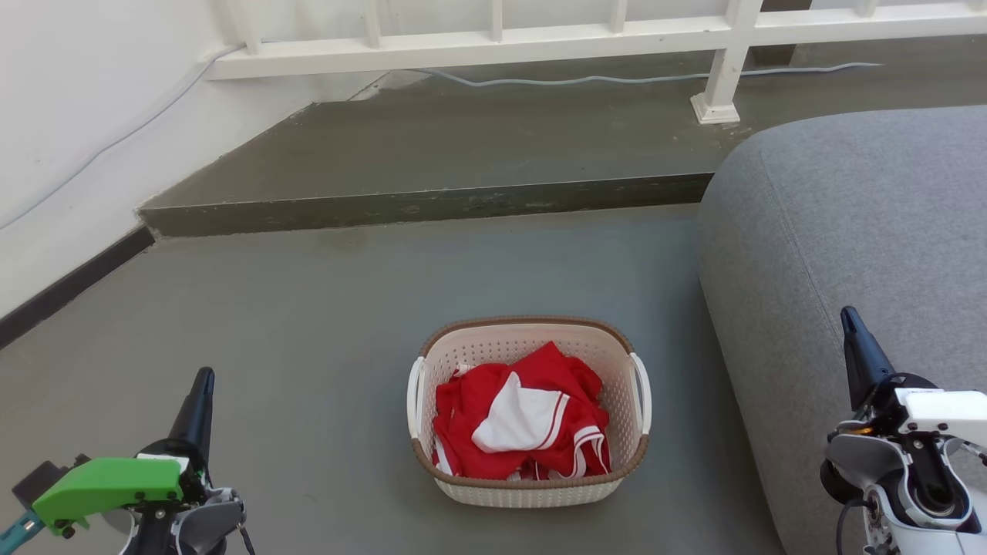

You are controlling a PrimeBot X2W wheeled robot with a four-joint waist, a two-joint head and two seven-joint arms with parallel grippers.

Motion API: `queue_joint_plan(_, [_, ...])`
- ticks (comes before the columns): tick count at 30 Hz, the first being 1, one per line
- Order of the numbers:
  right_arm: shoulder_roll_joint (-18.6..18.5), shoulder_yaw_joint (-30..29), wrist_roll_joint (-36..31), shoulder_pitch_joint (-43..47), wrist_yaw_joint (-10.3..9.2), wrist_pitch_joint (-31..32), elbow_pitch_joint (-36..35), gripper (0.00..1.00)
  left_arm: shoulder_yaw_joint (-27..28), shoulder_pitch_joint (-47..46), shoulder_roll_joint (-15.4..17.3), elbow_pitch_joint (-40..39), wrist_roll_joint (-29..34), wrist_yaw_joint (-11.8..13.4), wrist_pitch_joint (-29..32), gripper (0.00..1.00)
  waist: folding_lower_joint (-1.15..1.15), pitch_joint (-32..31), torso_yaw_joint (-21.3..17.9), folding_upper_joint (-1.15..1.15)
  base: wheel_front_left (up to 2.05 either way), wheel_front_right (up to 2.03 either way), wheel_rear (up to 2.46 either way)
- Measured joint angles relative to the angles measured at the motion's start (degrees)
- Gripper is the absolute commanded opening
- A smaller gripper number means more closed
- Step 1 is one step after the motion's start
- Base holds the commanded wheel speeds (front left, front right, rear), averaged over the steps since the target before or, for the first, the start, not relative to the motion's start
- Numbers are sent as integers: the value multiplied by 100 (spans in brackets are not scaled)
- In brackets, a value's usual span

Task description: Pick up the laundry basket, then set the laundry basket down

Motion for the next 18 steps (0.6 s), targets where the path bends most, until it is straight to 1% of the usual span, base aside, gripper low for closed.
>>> queue_joint_plan(3, [3, -56, 208, 0, 1, 49, -18, 0, 53, 0, 0, -4, -210, 0, 64, 0, 0, -2, 2, 0, 0, 0, 0])
queue_joint_plan(18, [5, -68, 224, 0, 1, 48, -37, 0, 89, 0, 0, -8, -211, 0, 64, 0, 0, -2, 2, 0, 0, 0, 0])
